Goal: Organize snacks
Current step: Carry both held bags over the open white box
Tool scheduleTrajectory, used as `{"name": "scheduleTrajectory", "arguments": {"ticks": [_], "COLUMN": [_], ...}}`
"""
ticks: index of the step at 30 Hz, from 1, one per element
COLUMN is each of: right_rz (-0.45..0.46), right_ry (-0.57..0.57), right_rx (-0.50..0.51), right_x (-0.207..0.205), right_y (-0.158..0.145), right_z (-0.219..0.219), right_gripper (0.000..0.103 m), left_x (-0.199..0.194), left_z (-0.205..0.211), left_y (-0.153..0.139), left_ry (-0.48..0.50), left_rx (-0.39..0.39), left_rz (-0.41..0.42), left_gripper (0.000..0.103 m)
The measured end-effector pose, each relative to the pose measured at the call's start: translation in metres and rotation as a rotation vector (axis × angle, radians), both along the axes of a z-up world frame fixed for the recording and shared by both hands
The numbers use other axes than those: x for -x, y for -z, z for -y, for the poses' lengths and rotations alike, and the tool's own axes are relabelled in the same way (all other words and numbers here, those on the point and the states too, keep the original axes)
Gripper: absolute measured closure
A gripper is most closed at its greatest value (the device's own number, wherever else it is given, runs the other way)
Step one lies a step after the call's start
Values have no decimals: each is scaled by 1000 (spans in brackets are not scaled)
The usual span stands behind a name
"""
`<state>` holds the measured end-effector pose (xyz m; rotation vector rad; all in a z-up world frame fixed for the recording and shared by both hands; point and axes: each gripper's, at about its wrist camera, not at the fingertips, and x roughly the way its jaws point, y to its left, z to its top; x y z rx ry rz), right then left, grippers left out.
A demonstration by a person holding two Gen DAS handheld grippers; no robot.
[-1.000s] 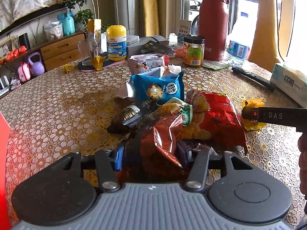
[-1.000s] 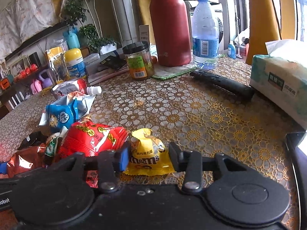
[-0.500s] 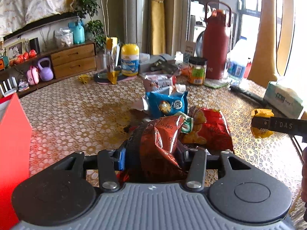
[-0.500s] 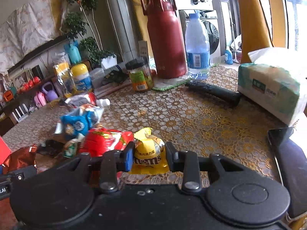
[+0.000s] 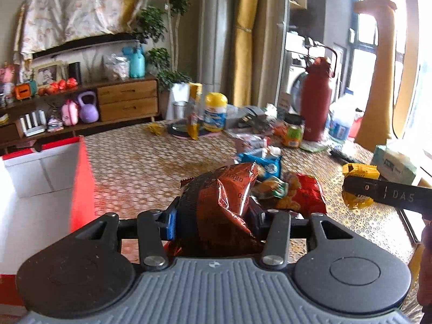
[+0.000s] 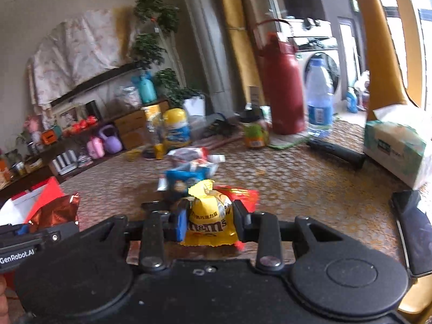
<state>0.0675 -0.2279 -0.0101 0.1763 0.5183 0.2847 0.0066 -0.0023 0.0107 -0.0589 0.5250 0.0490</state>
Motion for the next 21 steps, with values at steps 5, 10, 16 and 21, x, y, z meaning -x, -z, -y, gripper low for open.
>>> {"name": "scheduleTrajectory", "arguments": {"ticks": [5, 10, 16, 21], "right_rz": [24, 41, 55, 62], "right_ry": [-74, -157, -262, -345], "right_rx": [5, 6, 14, 20], "right_x": [11, 19, 28, 37], "right_y": [-11, -20, -29, -34], "right_z": [-27, -59, -103, -140], "right_gripper": [70, 70, 70, 70], "left_x": [21, 37, 48, 57], "left_z": [-27, -58, -94, -124], "left_y": [-16, -27, -29, -28], "left_ry": [-67, -139, -235, -307], "left_rx": [-1, -4, -2, -7], "left_rz": [40, 67, 67, 61], "left_gripper": [55, 55, 55, 55]}}
